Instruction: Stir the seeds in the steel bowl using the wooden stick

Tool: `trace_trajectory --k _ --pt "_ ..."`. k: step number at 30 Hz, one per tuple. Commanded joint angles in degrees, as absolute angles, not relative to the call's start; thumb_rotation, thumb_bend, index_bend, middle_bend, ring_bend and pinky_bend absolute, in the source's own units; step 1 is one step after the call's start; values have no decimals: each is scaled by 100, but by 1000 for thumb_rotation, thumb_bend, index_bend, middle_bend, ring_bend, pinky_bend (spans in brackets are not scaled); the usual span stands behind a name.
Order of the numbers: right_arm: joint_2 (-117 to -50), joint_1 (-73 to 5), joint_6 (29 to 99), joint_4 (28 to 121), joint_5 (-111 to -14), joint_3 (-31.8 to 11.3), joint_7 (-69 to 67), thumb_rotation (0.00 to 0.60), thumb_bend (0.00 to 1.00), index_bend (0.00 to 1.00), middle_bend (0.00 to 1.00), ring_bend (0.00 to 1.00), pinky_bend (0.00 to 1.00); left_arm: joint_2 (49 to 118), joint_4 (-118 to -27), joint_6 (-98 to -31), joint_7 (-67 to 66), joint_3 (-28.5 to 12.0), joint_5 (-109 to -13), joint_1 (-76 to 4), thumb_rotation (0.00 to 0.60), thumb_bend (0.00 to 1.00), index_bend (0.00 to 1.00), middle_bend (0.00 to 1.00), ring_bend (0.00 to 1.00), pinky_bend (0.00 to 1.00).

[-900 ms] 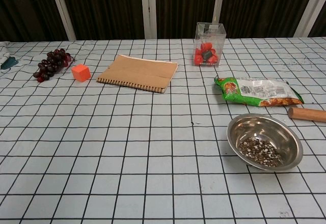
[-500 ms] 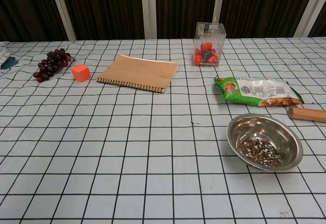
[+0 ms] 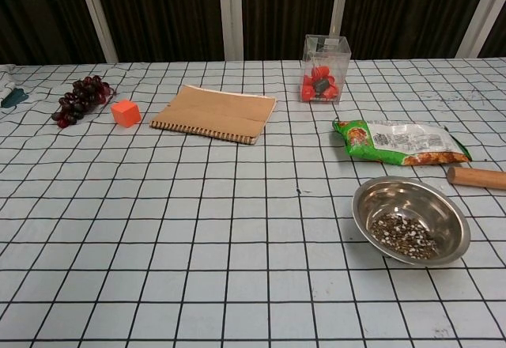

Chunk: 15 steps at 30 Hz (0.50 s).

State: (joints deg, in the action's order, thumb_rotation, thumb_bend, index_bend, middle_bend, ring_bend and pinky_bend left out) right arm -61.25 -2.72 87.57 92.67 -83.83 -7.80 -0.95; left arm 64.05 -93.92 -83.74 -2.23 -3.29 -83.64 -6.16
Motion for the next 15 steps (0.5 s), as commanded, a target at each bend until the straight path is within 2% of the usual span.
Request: trace_trajectory --k 1,8,15 --pt "-6104 -499 8407 9403 -8178 -883 32 600 453 278 0 0 0 6406 -9399 -8376 -228 -328 -8363 -615 600 80 0 0 0 0" --pt "-6319 -1037 7526 9712 -7557 -1031 750 600 453 323 0 0 0 6402 -9411 -8368 -218 -336 -8346 -619 600 80 0 0 0 0" --pt "-6770 -1440 7022 9697 -6913 -1104 1495 600 453 349 0 0 0 6376 -9400 -8352 -125 -336 -8352 -624 600 80 0 0 0 0"
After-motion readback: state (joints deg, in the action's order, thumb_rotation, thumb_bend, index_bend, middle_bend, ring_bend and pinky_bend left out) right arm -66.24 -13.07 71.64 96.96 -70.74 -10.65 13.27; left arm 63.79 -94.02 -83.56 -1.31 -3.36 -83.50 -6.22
